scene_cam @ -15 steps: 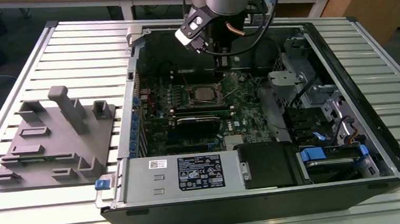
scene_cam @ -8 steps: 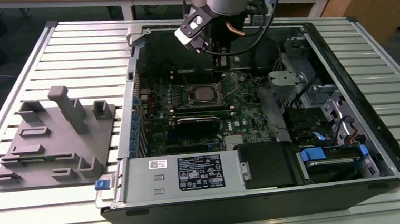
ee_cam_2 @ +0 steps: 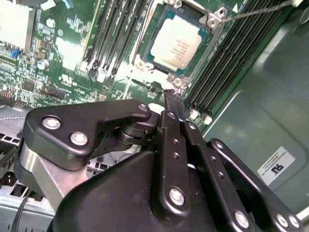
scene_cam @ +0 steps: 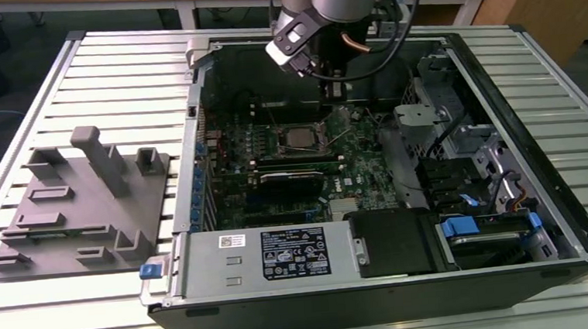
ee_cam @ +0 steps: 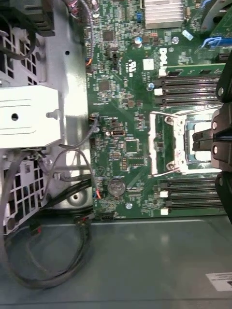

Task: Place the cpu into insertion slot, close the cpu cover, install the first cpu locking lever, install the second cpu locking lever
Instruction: 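Close the cpu cover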

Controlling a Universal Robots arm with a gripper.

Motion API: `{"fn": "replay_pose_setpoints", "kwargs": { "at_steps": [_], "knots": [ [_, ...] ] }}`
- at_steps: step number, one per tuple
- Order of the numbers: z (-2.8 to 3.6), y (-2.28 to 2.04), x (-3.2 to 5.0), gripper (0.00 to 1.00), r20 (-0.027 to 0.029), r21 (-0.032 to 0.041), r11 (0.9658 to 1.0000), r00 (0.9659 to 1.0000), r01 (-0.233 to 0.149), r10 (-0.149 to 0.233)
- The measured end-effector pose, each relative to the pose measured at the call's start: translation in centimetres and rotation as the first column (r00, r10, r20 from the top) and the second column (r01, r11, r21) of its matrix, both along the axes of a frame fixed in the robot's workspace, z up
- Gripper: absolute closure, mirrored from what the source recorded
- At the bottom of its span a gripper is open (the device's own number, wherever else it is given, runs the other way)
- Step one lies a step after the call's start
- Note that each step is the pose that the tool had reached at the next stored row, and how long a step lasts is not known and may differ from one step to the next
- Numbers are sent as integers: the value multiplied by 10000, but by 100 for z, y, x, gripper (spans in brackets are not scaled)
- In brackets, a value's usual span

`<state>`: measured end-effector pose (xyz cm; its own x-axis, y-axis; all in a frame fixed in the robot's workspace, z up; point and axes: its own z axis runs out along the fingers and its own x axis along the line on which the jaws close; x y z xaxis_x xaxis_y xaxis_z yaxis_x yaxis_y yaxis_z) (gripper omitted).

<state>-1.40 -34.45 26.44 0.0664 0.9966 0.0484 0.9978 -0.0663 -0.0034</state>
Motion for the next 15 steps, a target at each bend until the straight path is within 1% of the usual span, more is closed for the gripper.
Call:
{"fn": "replay_pose_setpoints", "kwargs": {
  "at_steps": [3,7,15],
  "knots": [
    [0,0,34,89,0,0,10000,10000,0,0],
    [0,0,51,89,0,0,10000,10000,0,0],
    [0,0,52,89,0,0,10000,10000,0,0]
  ]
}}
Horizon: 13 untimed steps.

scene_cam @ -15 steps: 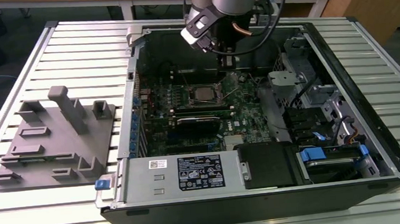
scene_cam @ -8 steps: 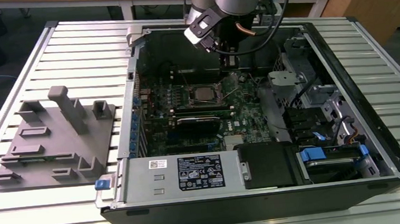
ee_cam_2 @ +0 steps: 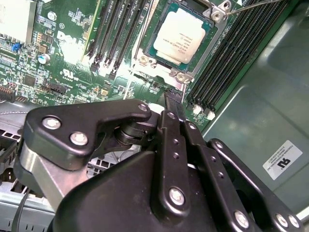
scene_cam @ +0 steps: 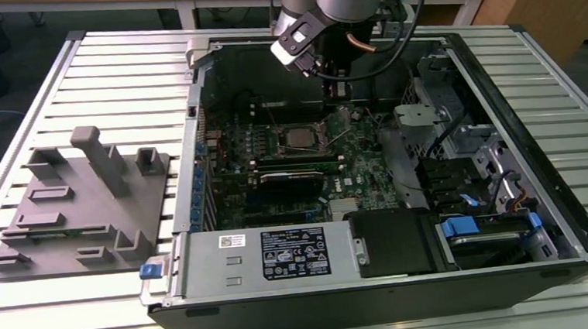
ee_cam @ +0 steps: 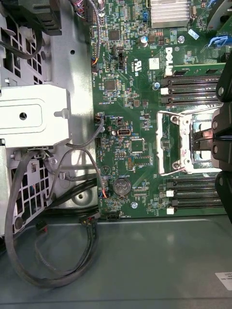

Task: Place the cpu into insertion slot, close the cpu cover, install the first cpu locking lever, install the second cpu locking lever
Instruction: 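Close the cpu cover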

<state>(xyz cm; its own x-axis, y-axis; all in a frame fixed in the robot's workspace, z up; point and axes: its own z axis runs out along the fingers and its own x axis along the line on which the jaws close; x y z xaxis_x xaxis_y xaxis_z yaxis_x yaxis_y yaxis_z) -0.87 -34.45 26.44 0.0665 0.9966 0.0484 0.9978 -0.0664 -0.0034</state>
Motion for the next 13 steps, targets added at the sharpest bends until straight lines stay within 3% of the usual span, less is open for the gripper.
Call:
{"fn": "replay_pose_setpoints", "kwargs": {
  "at_steps": [13],
  "knots": [
    [0,0,79,89,0,0,10000,10000,0,0]
  ]
}}
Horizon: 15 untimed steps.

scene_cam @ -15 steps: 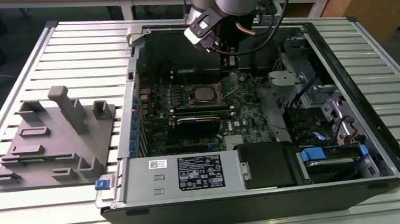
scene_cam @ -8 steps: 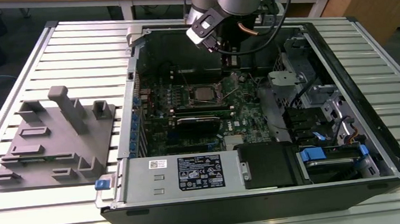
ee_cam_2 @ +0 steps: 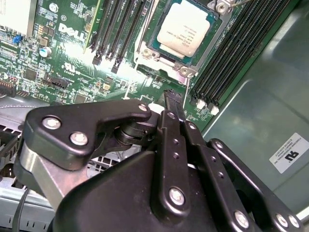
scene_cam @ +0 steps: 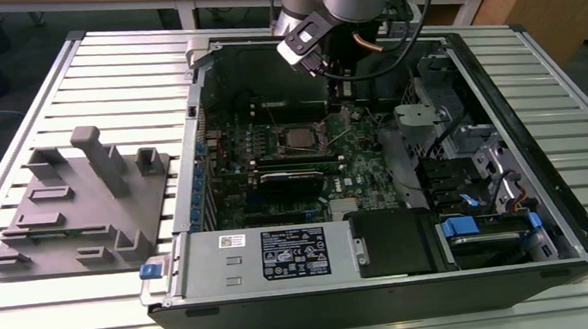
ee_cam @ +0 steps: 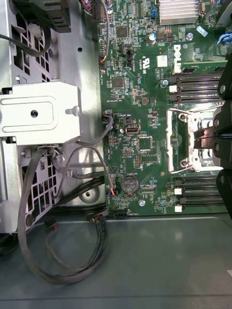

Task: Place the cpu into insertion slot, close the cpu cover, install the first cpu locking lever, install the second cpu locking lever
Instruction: 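Close the cpu cover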

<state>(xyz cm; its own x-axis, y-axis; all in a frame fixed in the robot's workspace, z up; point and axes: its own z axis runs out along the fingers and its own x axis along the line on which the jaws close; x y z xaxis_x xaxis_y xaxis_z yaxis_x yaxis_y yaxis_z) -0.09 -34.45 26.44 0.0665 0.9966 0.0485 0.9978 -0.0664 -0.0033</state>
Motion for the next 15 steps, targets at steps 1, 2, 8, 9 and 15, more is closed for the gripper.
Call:
{"fn": "replay_pose_setpoints", "kwargs": {
  "at_steps": [1,2,8,9,15],
  "knots": [
    [0,0,2,89,0,0,10000,10000,-1,1],
    [0,0,4,89,0,0,10000,10000,-2,2],
    [0,0,32,89,0,0,10000,10000,0,0],
    [0,0,46,89,0,0,10000,10000,0,0],
    [0,0,47,89,0,0,10000,10000,0,0]
  ]
}}
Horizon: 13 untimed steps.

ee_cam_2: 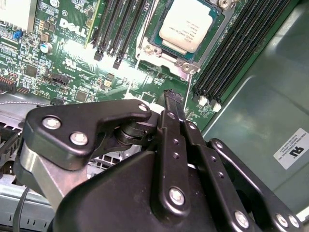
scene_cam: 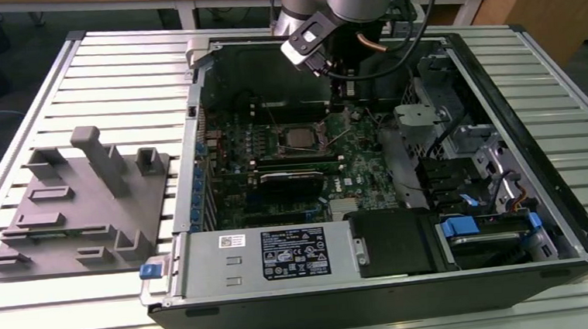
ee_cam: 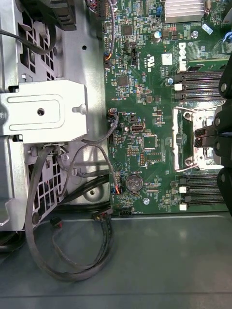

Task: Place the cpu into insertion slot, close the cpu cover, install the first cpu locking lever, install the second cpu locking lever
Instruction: 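Close the cpu cover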

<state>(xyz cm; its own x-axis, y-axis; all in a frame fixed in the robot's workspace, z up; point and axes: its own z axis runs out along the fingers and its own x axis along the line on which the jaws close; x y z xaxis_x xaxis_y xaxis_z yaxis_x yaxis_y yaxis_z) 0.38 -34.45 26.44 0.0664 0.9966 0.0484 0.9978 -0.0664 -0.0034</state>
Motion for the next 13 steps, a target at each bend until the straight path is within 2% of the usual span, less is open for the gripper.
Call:
{"fn": "replay_pose_setpoints", "kwargs": {
  "at_steps": [5,13],
  "knots": [
    [0,0,31,89,-1,-1,10000,10000,0,0],
    [0,0,162,89,0,1,10000,10000,-1,1]
  ]
}}
